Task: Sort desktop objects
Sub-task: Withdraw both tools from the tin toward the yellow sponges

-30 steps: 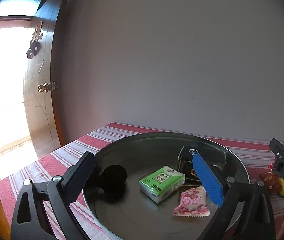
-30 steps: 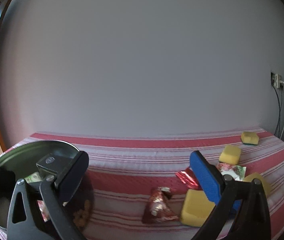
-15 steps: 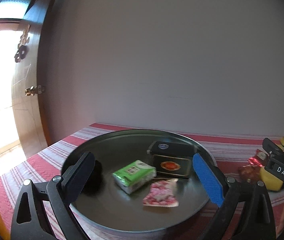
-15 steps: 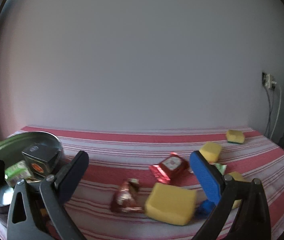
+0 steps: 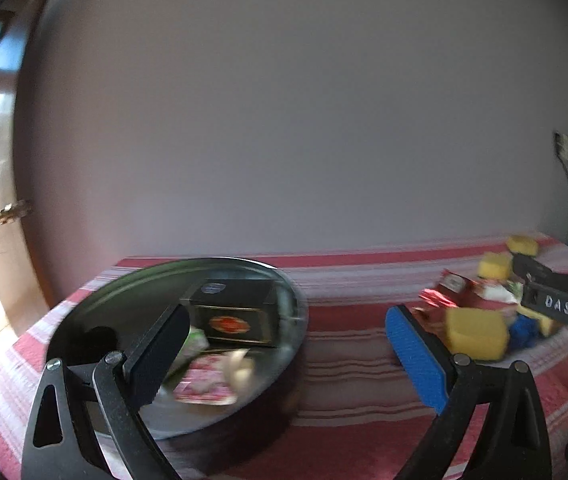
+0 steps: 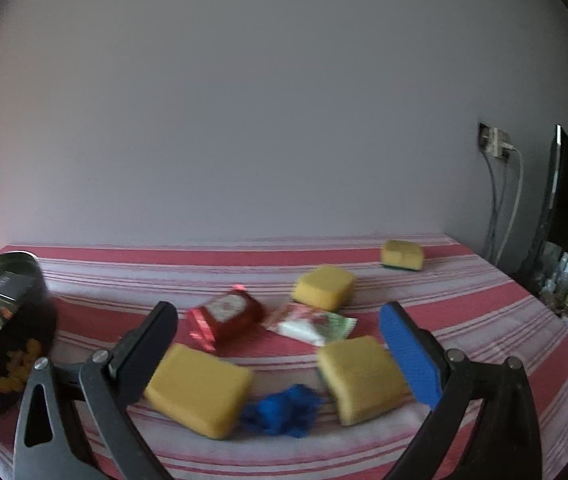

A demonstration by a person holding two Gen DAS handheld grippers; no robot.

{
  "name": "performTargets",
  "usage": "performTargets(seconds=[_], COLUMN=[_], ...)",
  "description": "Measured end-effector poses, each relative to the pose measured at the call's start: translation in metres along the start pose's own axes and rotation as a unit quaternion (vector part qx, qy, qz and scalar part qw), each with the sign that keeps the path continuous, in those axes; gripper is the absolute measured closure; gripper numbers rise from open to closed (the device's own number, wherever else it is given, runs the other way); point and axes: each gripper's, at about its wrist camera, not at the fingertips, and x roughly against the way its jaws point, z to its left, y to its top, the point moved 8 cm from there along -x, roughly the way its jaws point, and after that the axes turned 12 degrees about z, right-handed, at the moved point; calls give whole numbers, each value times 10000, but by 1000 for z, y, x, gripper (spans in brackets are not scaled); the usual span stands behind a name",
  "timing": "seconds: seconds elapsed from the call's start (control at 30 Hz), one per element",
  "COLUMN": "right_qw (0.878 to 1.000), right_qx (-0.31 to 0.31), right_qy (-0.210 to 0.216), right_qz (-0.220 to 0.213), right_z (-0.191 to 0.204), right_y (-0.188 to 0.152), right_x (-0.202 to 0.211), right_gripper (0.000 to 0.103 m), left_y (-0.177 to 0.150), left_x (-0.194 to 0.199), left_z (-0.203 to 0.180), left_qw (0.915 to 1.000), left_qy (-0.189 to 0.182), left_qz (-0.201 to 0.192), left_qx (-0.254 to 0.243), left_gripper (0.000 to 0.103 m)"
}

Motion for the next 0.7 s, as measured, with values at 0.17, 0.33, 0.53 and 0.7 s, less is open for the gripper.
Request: performTargets(seconds=[0.17,0.33,0.53,0.7], right_qw=[9993,9977,9900,9830], right_qx=[-314,-453,-775,-939], right_qy=[18,163,583,860], right_qz=[197,485,1024,1322], right_z=[-37,-60,-85,-93], right_y=[-2,-7,-17,-25], right_x=[-9,-20,-41,-50], right_gripper=[1,1,15,23], left_y=[-2,-2,-2,-1], left_x=[-24,-40,-47,-62], left_z=[-38,-65,-103,-138], left_qw=[9964,9925,9867,9771], left_qy=[-523,-689,-1063,-1425], left_qz=[622,908,1002,1233], left_qx=[-240,-431,-719,-989], left_gripper=[3,3,3,3])
